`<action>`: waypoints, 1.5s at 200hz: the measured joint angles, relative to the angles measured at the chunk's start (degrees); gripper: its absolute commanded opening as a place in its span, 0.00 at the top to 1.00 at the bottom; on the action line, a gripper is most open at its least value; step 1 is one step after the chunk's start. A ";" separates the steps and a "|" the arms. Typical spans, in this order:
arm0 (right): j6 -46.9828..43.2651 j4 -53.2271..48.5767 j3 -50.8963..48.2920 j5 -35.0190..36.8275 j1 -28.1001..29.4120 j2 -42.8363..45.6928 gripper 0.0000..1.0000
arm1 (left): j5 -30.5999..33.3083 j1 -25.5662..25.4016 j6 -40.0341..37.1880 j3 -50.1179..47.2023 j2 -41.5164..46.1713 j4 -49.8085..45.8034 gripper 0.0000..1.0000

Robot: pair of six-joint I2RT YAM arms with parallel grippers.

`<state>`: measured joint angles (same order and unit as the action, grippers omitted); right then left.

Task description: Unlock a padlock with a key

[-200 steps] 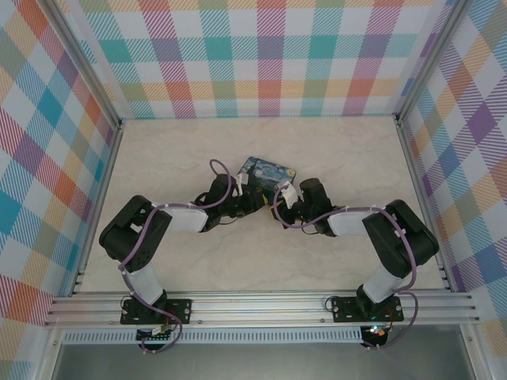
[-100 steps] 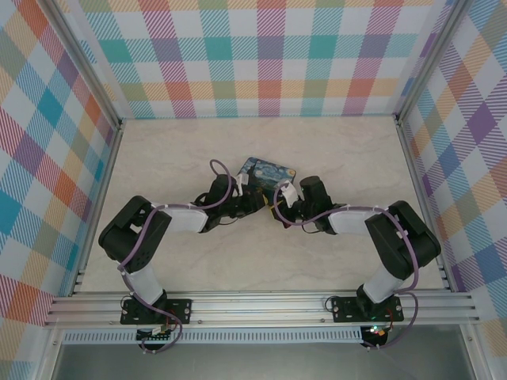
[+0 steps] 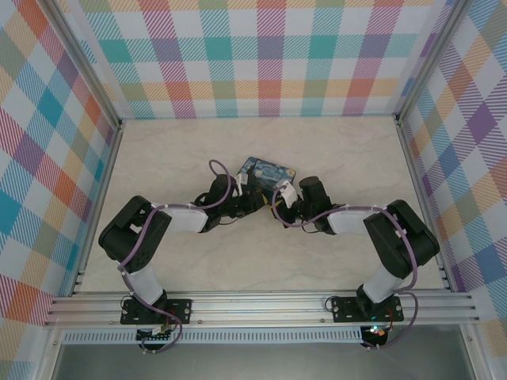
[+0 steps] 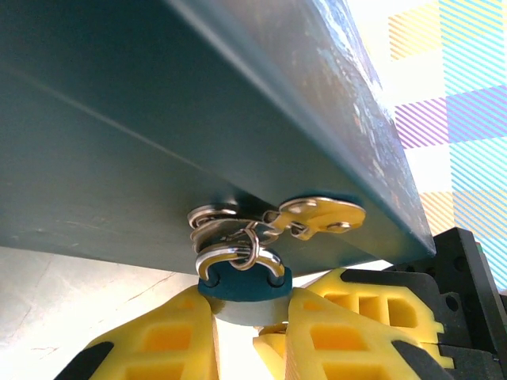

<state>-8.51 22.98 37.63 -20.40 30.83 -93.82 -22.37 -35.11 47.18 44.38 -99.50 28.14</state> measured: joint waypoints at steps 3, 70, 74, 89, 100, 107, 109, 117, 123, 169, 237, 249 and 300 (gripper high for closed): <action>-0.22 0.04 0.00 0.00 0.00 0.00 1.00 | 0.00 0.00 0.00 0.00 0.09 -0.11 0.79; -4.07 0.50 0.00 0.63 0.31 0.00 1.00 | -0.31 0.00 0.42 0.02 0.79 -1.49 0.80; -4.09 0.48 0.00 0.61 0.31 0.00 1.00 | -0.37 0.00 0.50 0.04 0.79 -1.49 0.80; -4.24 0.52 0.00 0.57 0.31 -0.04 1.00 | -0.46 0.00 1.07 0.09 0.79 -1.55 0.80; -4.24 0.74 0.00 0.48 0.31 -0.22 1.00 | -0.46 0.00 1.27 0.11 0.79 -1.73 0.80; -4.24 0.92 0.00 0.42 0.31 -0.31 1.00 | -0.44 0.00 1.27 0.11 0.79 -1.86 0.80; -4.22 0.92 0.00 0.39 0.31 -0.33 1.00 | -0.44 0.00 1.27 0.13 0.79 -1.88 0.80; -4.20 0.98 0.00 0.37 0.31 -0.35 1.00 | -0.44 0.00 1.27 0.17 0.79 -2.01 0.80; -4.02 1.07 0.00 0.33 0.31 -0.37 1.00 | -0.44 0.00 1.27 0.28 0.79 -2.16 0.80; -1.14 1.53 0.63 -0.87 0.24 -1.18 1.00 | 0.04 0.02 1.33 0.50 0.79 -2.51 0.80; 4.11 1.79 1.62 -2.38 -0.07 -2.21 1.00 | 1.07 0.04 1.66 1.22 0.13 -2.12 0.81; 4.24 1.79 1.62 -1.95 -0.11 -2.21 1.00 | 1.07 0.04 1.68 1.49 -0.20 -2.01 0.81; 1.44 1.75 1.62 -0.07 -0.07 -1.99 1.00 | 1.46 0.02 1.68 1.53 -0.31 -1.88 0.81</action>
<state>-7.07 24.73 39.24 -20.47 30.76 -95.81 -20.91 -35.09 48.86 45.91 -99.81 26.26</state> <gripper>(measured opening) 0.058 0.194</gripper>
